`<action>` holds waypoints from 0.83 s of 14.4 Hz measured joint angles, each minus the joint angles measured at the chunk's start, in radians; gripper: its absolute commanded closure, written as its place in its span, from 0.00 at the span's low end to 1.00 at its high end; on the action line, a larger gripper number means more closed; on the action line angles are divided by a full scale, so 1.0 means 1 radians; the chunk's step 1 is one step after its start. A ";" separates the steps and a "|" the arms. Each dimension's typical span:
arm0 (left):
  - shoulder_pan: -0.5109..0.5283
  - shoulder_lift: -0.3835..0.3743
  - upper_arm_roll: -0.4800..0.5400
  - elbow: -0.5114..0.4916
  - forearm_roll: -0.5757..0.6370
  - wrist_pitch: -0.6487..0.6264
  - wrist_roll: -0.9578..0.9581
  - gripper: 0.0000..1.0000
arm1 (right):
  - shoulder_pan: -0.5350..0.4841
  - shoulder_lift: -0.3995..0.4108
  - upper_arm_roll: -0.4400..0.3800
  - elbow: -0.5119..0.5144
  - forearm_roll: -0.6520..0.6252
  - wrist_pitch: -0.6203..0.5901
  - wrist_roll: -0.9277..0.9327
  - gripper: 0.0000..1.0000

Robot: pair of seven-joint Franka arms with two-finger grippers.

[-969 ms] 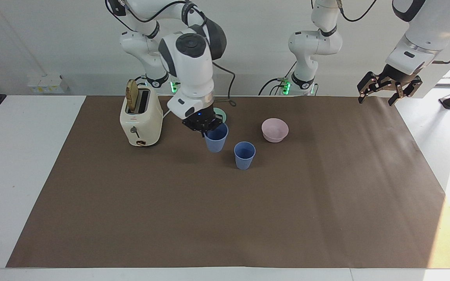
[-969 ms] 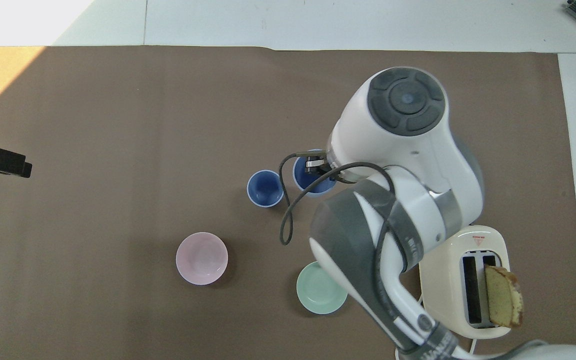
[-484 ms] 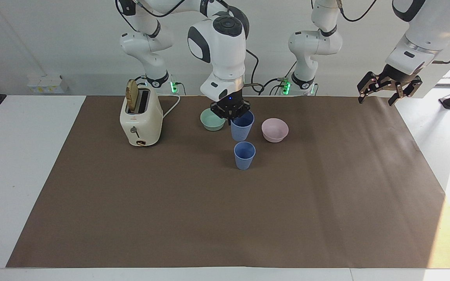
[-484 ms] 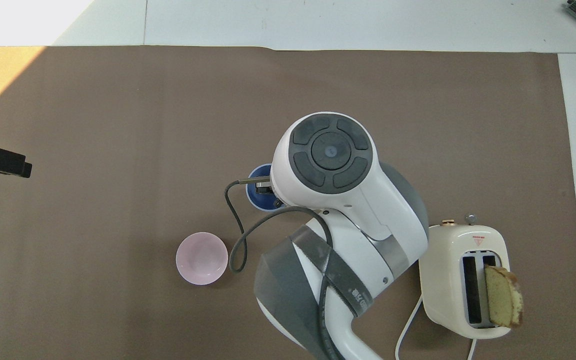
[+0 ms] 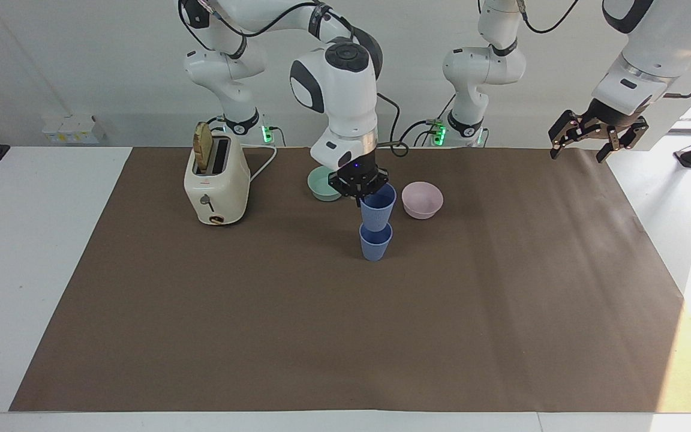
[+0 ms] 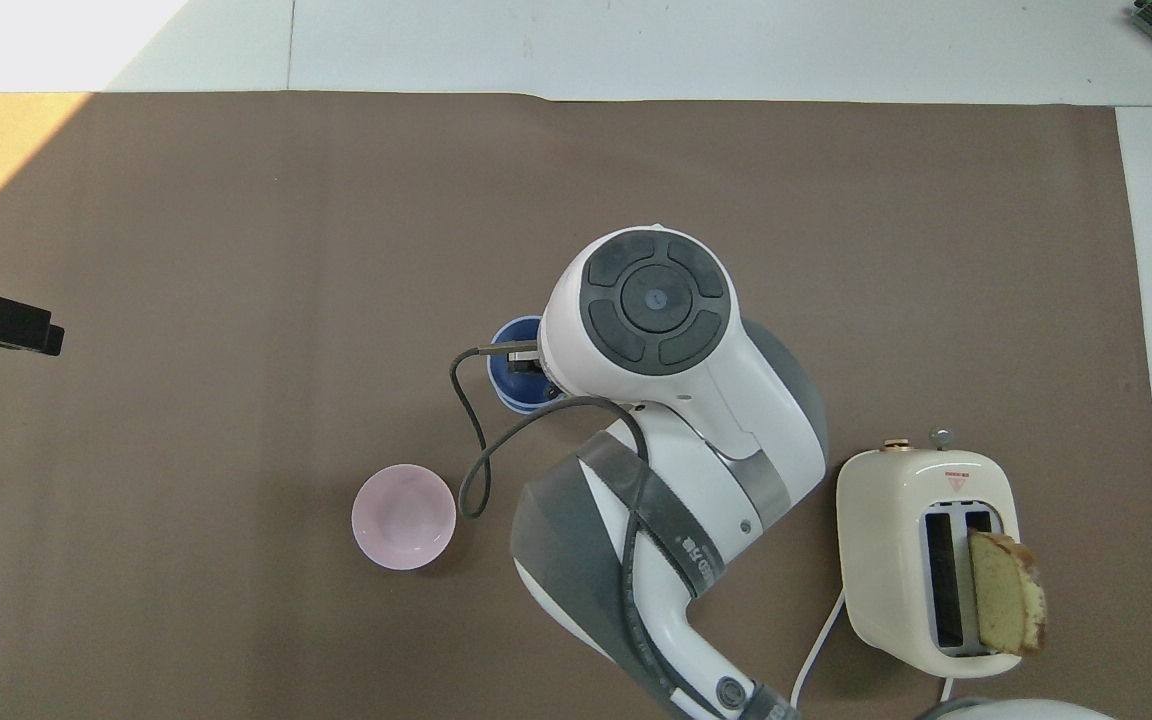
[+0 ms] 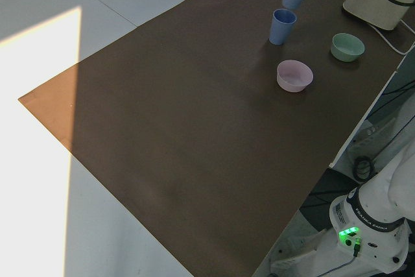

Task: Stack blue cups with both arms
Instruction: 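Lower the held cup into the centered blue cup and release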

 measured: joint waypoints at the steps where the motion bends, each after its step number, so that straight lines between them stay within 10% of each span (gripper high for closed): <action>1: 0.000 0.000 0.000 0.000 0.000 0.000 0.000 0.00 | 0.000 0.002 0.000 -0.017 0.000 0.001 0.000 1.00; 12: 0.000 0.000 0.000 0.000 0.000 0.000 0.000 0.00 | -0.006 0.001 0.000 -0.050 -0.001 0.057 0.000 1.00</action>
